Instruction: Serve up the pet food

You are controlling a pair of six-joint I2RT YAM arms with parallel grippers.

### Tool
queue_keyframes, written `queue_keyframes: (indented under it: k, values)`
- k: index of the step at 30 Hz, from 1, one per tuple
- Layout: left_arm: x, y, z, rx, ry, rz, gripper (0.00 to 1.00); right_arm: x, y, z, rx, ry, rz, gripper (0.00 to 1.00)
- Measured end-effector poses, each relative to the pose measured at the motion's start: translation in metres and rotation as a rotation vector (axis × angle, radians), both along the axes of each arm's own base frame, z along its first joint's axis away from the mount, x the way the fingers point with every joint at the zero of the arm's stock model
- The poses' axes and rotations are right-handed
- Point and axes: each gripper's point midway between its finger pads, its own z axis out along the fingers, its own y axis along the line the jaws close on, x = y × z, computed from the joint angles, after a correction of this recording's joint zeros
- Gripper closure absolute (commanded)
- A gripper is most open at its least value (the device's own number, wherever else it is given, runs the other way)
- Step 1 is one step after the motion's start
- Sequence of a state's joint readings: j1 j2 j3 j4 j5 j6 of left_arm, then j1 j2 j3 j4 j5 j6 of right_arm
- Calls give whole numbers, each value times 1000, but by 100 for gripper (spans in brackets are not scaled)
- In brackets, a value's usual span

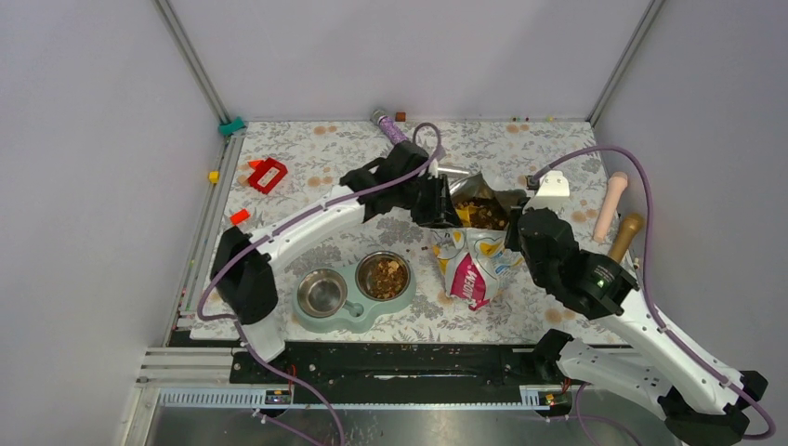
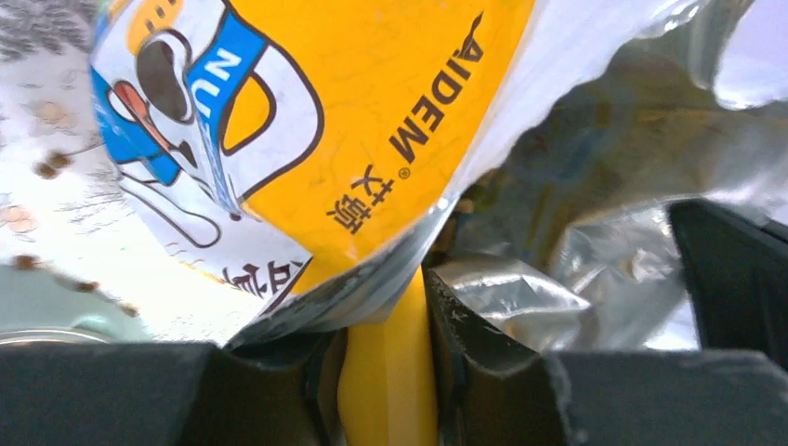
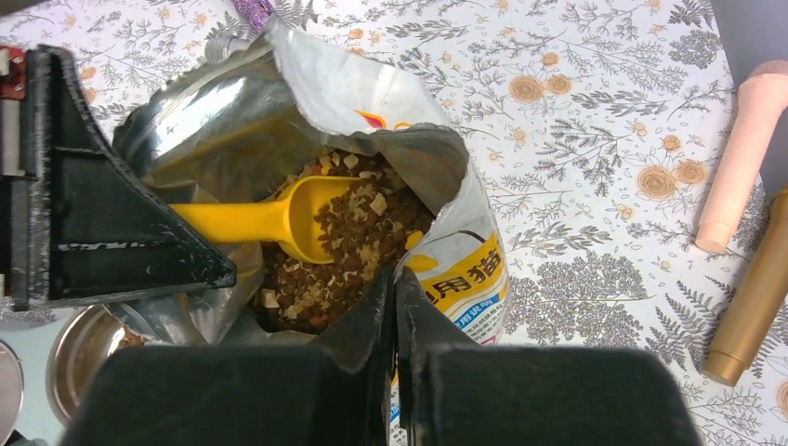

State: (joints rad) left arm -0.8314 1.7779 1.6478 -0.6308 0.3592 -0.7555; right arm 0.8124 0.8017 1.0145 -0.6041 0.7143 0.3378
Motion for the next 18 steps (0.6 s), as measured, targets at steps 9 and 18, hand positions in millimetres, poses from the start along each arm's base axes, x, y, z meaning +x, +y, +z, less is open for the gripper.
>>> queue_keyframes:
  k: [9, 18]
  values:
    - [-14, 9, 31, -331, 43, 30, 100, -3, -8, -1, 7, -16, -21, 100]
    - [-48, 39, 95, -566, 7, -32, 100, -8, -16, 0, 12, -32, -35, 100]
